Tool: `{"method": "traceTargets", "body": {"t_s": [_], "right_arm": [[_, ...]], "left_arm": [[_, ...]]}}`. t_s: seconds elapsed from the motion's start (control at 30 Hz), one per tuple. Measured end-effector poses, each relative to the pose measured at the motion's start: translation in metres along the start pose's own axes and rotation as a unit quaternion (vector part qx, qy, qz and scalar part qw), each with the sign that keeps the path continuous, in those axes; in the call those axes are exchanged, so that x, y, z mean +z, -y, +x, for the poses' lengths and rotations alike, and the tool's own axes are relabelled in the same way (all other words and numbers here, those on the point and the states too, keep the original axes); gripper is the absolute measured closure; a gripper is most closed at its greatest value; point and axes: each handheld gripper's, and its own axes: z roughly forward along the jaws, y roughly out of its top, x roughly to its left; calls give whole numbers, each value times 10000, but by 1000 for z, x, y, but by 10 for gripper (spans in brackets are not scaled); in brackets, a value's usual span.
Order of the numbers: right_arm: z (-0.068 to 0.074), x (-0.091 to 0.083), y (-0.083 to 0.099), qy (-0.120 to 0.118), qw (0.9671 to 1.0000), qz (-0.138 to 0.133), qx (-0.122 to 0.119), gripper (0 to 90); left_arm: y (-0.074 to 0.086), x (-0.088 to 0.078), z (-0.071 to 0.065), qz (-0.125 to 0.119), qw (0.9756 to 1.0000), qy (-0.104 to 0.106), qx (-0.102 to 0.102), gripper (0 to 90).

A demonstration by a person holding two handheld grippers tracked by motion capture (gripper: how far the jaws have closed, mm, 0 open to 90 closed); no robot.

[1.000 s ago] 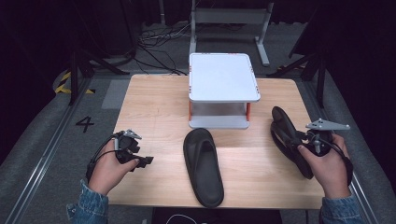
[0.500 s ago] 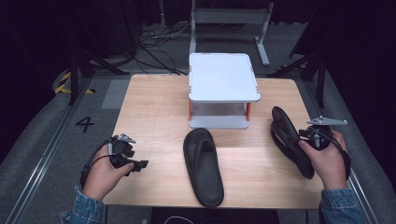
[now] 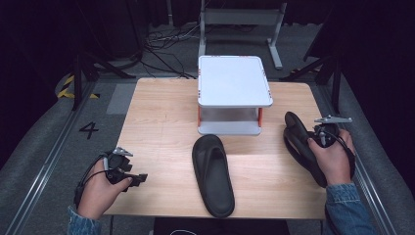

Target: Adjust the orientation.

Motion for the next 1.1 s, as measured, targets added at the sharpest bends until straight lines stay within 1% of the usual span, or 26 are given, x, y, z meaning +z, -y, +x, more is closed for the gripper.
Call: {"method": "traceTargets", "body": {"t_s": [0.07,0.13,0.2,0.3,0.37,0.4,0.43,0.5,0.53,0.57,0.63,0.67,0.7,0.73,0.77,0.8,0.83,0.87,0.93,1.0,1.1], "right_arm": [[1,-1,0,-13,10000,-12,10,639],[6,-5,0,-163,9998,-50,88,640],[14,-11,-1,-432,9989,-102,161,641],[34,-20,-2,-858,9962,-67,138,640],[52,-24,0,-1314,9913,45,69,640],[60,-25,1,-1532,9881,88,17,640],[60,-25,1,-1532,9881,88,17,640],[77,-27,4,-1898,9816,222,-10,640],[88,-25,7,-2091,9772,366,-33,639],[90,-23,9,-2136,9760,427,-39,637],[91,-22,11,-2142,9759,418,-28,636],[89,-20,12,-2100,9770,360,-12,637],[85,-19,13,-2038,9785,310,14,641],[82,-19,14,-1863,9822,225,-91,644],[78,-20,15,-1604,9867,167,-225,643],[76,-20,16,-1372,9900,118,-318,629],[69,-18,17,-968,9943,26,-446,626],[69,-18,17,-968,9943,26,-446,626],[61,-11,20,-924,9949,47,-402,616],[56,-7,22,-693,9965,18,-465,602],[49,-2,24,-675,9967,26,-440,572]], "left_arm": [[0,0,0,-5,10000,0,-8,300],[-2,1,0,-11,10000,8,34,300],[-5,3,-1,-3,10000,20,55,300],[-11,5,-2,13,9999,58,133,300],[-15,8,-4,15,9998,98,167,300],[-17,9,-5,24,9997,119,191,300],[-17,9,-5,24,9997,119,191,299],[-21,13,-6,61,9995,156,283,299],[-25,15,-8,70,9993,201,319,299],[-27,16,-9,67,9992,198,342,299],[-28,17,-9,62,9991,208,374,299],[-30,18,-9,54,9989,212,415,299],[-31,18,-10,71,9989,233,408,299],[-32,19,-11,72,9989,230,396,299],[-32,20,-11,73,9989,219,418,299],[-33,20,-11,91,9987,231,435,299],[-33,21,-11,80,9988,223,423,298],[-33,21,-11,92,9988,237,427,298],[-34,22,-12,119,9987,237,441,299],[-34,22,-12,111,9987,231,432,299],[-34,22,-12,127,9987,245,439,298]]}}
